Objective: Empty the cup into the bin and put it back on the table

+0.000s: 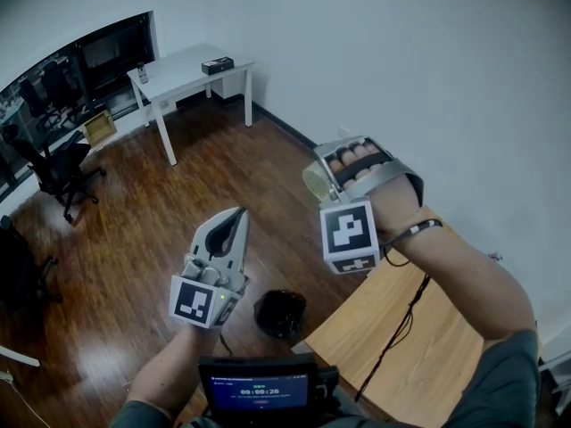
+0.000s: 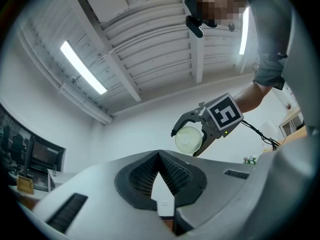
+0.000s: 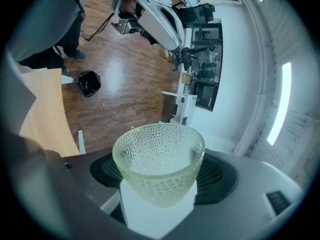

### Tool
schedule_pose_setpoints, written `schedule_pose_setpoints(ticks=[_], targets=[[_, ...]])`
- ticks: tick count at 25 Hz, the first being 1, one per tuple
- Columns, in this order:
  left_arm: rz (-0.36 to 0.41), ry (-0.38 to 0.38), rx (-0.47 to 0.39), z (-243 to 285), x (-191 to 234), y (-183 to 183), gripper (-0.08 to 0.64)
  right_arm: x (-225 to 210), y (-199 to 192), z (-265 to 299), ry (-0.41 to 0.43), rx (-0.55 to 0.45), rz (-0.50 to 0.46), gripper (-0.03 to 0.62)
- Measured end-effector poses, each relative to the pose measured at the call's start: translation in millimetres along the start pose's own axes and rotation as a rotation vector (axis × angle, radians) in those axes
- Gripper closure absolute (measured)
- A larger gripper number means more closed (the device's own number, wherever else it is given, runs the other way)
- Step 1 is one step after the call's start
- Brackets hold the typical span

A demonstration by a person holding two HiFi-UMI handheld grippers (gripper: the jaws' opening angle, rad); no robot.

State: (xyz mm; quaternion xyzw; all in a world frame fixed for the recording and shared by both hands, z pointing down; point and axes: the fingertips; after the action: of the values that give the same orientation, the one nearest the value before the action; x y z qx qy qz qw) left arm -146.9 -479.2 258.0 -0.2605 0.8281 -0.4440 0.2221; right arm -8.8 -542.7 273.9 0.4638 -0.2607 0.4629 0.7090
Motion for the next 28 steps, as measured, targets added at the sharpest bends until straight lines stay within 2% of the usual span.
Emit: schedule_pose_setpoints(ticks=[3,7,13,17,22,28], targets=[[-0.022,-0.005,0.004,3.1,0.6,-2.7,0.56,-2.6,-1.8,2.9,-0.005,0.008,-0.025,0.195],[0.008,-0.005,-0.009,6.0,2.6,0.4,0.56,-3.1,-5.3,4.4,-0.009,0.025,-0.078,0.195],[0.006,-0.005,0.003,7.5,3.4,-1.4,0.56,-3.3,-5.1,5.5,-0.03,0.047,-0.138,0.196],[0.015,-0.008,-0.003,2.3,0.0,-2.0,0.56,-0.3,0.9,2.1,-0.04,0.041,-0.136,0.196],[-0.031,-0.013,0.018,3.3,-2.1,-5.3,0.56,-0.8,-2.3,4.3,-0.034,0.05,-0.167,0.196],[-0.009,-0.01,0.025,6.2,0.0,-8.2,0.56,-1.1,-3.8,7.4,-0.035,0.032,-0.129,0.196]])
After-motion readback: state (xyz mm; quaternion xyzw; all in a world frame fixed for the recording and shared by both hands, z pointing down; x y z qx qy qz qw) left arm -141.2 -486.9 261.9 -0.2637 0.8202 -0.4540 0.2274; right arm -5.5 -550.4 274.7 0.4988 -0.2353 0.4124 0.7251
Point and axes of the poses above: the fingertips, and each gripper's own axes: z forward along the fingers, x to its left, y out of its top, and after that the axes turned 1 degree about -x, right-handed
